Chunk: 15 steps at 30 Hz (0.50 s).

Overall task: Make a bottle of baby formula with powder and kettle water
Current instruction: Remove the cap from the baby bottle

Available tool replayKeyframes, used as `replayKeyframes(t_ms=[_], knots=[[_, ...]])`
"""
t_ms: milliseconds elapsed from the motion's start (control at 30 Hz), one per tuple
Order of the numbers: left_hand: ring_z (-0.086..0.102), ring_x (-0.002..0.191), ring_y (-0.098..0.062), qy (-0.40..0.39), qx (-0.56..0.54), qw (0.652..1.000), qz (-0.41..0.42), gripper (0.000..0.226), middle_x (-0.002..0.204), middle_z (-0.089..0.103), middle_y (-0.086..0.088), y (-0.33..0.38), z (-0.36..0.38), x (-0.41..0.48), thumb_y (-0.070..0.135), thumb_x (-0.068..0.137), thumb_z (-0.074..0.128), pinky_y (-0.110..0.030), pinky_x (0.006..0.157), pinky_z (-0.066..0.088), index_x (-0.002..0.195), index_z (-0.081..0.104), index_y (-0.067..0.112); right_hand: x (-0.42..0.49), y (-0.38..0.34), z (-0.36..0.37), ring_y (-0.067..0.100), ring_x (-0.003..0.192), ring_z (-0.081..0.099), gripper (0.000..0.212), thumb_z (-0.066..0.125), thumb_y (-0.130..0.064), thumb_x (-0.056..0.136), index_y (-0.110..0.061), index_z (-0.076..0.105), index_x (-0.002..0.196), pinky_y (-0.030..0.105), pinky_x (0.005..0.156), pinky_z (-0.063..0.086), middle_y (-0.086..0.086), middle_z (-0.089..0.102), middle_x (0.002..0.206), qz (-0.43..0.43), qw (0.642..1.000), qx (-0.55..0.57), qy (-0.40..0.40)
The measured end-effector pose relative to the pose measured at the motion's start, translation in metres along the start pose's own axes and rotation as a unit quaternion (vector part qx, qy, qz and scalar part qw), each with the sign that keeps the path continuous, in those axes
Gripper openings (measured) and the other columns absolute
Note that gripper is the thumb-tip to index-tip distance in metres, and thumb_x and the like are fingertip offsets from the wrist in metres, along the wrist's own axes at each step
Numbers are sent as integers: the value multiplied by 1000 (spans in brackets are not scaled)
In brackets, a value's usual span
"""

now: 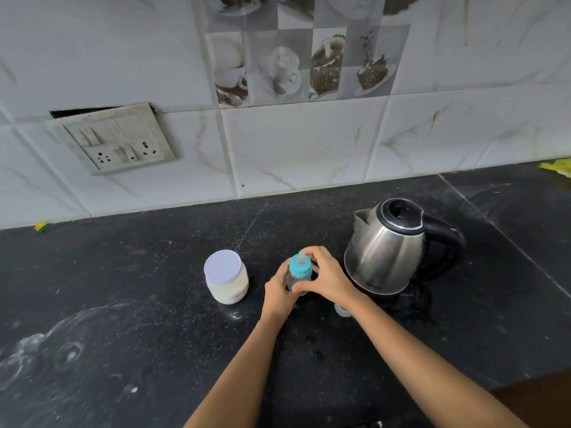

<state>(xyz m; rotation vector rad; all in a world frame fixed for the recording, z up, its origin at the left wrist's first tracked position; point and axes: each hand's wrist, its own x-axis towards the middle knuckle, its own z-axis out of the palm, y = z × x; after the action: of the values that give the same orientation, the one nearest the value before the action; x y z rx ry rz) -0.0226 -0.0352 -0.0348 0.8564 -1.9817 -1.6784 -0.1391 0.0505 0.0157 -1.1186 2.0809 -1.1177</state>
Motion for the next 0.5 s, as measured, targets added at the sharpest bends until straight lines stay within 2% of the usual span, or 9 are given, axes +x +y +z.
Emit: replayKeyframes(t_ms=[33, 100, 167, 233, 300, 367, 433, 500], knots=[[57, 113, -3, -2, -4, 1000, 0, 65, 121, 62, 16, 0, 0, 0, 8, 77, 74, -32, 95, 50, 130, 50, 38, -1, -1, 5, 8, 114, 54, 66, 88, -17, 65, -26, 52, 119, 21, 96, 48, -7, 53, 120, -1, 999, 2, 32], [56, 113, 0, -3, -1, 1000, 7, 62, 121, 62, 17, 2, 0, -1, 12, 79, 74, -27, 97, 47, 131, 49, 36, -2, -2, 7, 7, 113, 56, 59, 86, -13, 68, -26, 54, 116, 20, 95, 49, -10, 58, 116, 6, 997, 33, 66], [54, 114, 3, -4, 4, 1000, 11, 60, 122, 60, 19, 5, -1, -1, 14, 80, 74, -21, 98, 43, 131, 49, 35, -2, 0, 0, 4, 122, 52, 62, 77, -6, 78, -32, 47, 126, 25, 105, 44, -12, 59, 125, 10, 998, 52, 13], [52, 116, 3, -5, 9, 1000, 13, 61, 124, 59, 19, 5, -2, -2, 16, 81, 74, -19, 99, 40, 131, 47, 37, 0, 4, -9, 8, 135, 41, 70, 64, 0, 87, -37, 34, 138, 32, 114, 35, -8, 49, 143, 17, 998, 40, -55], [51, 119, 1, -3, 15, 1000, 9, 64, 127, 57, 19, 3, -2, -2, 18, 80, 74, -21, 101, 40, 134, 45, 37, 2, 3, -14, 14, 141, 34, 74, 55, 6, 91, -32, 23, 147, 34, 117, 31, -1, 39, 152, 35, 997, 31, -67], [51, 119, 1, -2, 21, 1000, 10, 65, 127, 57, 19, 3, -1, -2, 18, 80, 75, -23, 102, 40, 134, 44, 36, 3, 0, -15, 16, 137, 40, 76, 58, 4, 89, -26, 21, 148, 30, 114, 34, 4, 42, 143, 43, 997, 41, -54], [52, 117, 2, -1, 22, 1000, 15, 66, 124, 59, 20, 4, -1, -2, 15, 78, 76, -24, 101, 41, 133, 46, 37, 2, -3, -12, 11, 127, 45, 80, 69, -4, 83, -26, 25, 145, 29, 112, 37, -2, 46, 130, 32, 997, 34, -66], [55, 114, 1, 1, 12, 1000, 12, 68, 122, 61, 18, 4, -1, -1, 10, 76, 76, -27, 99, 45, 131, 48, 37, 1, -1, -7, 8, 124, 46, 85, 78, -13, 76, -29, 28, 143, 28, 109, 38, -8, 47, 129, 19, 997, 23, -73]])
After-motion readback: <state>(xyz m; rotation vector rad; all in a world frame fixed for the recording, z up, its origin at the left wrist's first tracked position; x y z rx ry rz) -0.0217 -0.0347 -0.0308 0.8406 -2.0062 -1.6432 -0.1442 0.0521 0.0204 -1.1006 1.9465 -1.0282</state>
